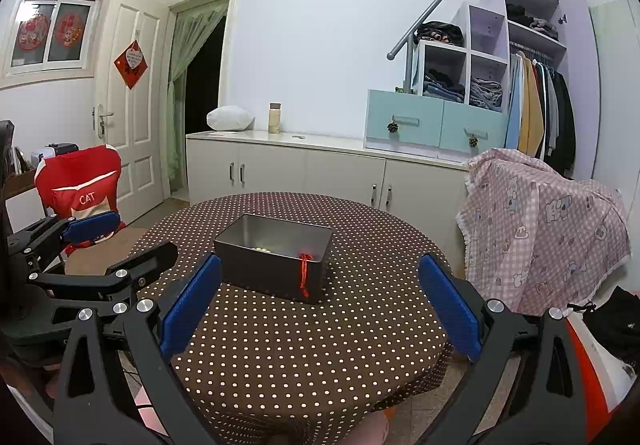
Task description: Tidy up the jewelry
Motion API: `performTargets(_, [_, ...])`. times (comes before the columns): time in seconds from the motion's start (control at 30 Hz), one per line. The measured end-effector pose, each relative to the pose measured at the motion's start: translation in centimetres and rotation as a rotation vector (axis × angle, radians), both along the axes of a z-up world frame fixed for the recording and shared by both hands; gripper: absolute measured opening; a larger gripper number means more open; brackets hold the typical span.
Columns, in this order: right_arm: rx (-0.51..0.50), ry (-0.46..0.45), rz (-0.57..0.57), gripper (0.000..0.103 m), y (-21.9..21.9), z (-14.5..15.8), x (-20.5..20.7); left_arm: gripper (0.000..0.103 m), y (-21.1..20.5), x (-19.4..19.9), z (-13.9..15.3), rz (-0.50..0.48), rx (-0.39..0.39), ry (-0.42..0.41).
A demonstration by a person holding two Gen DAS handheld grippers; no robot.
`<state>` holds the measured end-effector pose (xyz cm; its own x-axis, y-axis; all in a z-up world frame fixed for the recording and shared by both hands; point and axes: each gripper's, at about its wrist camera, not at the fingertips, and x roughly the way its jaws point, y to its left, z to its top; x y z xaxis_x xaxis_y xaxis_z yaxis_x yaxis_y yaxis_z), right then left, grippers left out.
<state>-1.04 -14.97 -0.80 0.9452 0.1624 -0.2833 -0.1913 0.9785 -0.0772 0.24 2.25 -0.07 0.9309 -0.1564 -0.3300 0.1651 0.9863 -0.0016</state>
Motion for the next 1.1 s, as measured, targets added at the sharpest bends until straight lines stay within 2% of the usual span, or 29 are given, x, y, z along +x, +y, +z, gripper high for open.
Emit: performTargets(1.1, [0.014, 0.015, 0.0, 0.095, 0.02, -0.37, 0.06, 0.084, -0.43, 0.19, -0.16, 0.003, 0.006, 0.016])
